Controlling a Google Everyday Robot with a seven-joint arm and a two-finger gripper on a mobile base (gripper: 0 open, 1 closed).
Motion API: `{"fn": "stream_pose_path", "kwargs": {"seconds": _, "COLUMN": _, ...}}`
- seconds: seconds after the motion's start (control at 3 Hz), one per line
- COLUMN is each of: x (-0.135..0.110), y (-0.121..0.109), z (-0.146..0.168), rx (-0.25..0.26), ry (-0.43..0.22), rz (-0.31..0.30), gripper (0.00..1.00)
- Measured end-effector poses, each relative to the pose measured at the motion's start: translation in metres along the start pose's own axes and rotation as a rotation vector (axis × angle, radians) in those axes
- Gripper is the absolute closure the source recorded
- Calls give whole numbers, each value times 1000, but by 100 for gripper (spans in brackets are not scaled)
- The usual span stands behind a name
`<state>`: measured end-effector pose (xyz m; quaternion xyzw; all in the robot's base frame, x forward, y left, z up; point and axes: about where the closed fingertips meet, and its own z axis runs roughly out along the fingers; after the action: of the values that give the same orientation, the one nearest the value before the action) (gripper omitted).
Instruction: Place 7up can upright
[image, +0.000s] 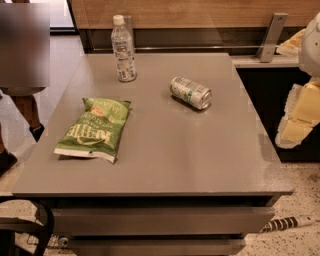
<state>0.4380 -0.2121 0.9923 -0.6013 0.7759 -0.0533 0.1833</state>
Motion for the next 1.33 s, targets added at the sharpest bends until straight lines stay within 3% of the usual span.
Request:
{"fn": "stream_pose_path", "kwargs": {"seconds": 0.33, "x": 0, "y": 0, "z": 0, "rx": 0, "ry": 0, "rz": 0, "gripper": 0}}
{"fn": "stream_pose_path", "kwargs": {"seconds": 0.67, "x": -8, "y": -17, "z": 2, "rx": -7, "ry": -11, "rz": 14, "gripper": 0}}
{"fn": "stream_pose_path", "kwargs": {"seconds": 1.33, "x": -55, "y": -98, "z": 36, "rx": -45, "ry": -70, "rz": 170, "gripper": 0}}
